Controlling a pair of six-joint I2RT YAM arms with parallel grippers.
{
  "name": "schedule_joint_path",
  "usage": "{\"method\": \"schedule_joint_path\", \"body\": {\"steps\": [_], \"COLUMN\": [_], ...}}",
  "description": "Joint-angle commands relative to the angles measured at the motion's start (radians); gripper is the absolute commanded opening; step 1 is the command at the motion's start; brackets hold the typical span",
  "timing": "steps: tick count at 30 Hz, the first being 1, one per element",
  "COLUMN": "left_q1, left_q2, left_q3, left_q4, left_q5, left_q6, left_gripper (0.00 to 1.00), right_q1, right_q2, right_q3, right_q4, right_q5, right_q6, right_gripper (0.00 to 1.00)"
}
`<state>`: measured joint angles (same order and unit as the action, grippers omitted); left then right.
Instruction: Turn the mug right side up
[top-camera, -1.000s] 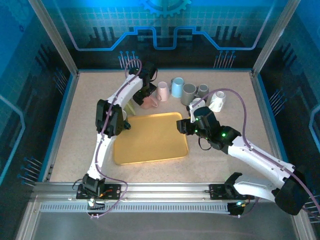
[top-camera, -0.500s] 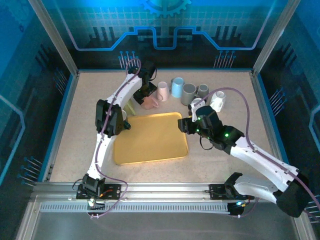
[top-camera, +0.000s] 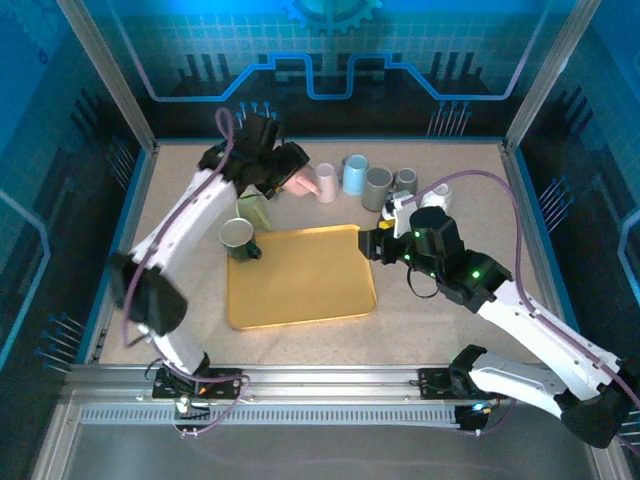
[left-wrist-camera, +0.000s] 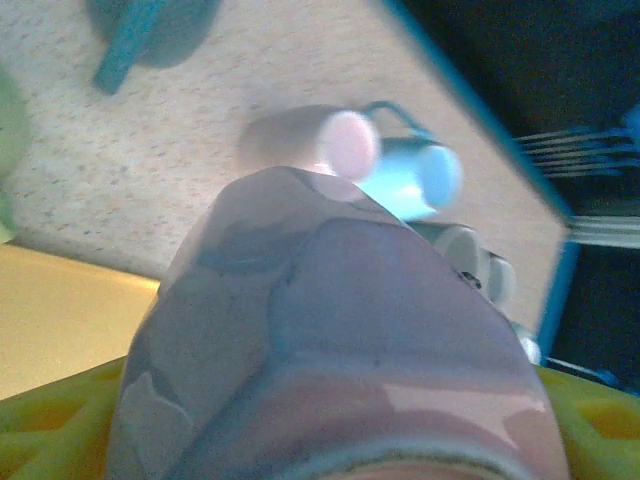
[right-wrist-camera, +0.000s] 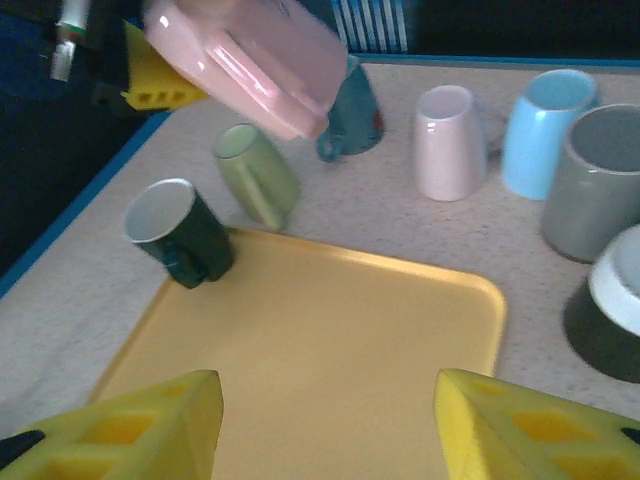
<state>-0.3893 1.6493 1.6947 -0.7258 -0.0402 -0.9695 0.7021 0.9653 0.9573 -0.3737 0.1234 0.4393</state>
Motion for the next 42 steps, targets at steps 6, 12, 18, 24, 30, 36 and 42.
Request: {"method": "schedule_joint_path", "body": {"steps": [6, 12, 18, 24, 30, 36, 42], "left_q1": [-0.006, -0.007, -0.008, -0.007, -0.008, -0.008, -0.008], "left_q2": [-0.487, -0.643, -0.773, -0.831, -0.839, -0.854, -0.874], "left_q3": [-0.541, -0.766, -0.867, -0.896, -0.918, -0.94, -0.968], "left_q4": [0.705, 1.036, 1.117, 1.1, 1.136, 1.145, 1.12], "left_q5": [0.136, 0.288, 0.314, 0.321, 0.374, 0.423, 0.424], "left_q6": [0.16, 0.13, 0.141, 0.15, 0.131, 0.134, 0.147], "left_gripper": [0.46, 0.45, 0.44, 0.44, 0.42, 0.4, 0.41], "right_q1": [-0.042, -0.067, -0.061, -0.059, -0.061, -0.063, -0.058], "right_q2": [-0.028, 0.106, 0.24, 0.332, 0.434, 0.463, 0.456], "right_q3": [-0.07, -0.107, -0.097, -0.103, -0.044, -0.019, -0.024], "right_q4": [0.351, 0.707, 0.947, 1.124, 1.354, 1.389, 1.353], "right_q5": [-0.433, -0.622, -0.708, -0.757, -0.858, -0.887, -0.879], "right_q6": [0.246, 0.565, 0.757, 0.856, 0.984, 1.013, 0.995], "right_gripper": [0.65, 0.81, 0.83, 0.79, 0.69, 0.53, 0.18]}}
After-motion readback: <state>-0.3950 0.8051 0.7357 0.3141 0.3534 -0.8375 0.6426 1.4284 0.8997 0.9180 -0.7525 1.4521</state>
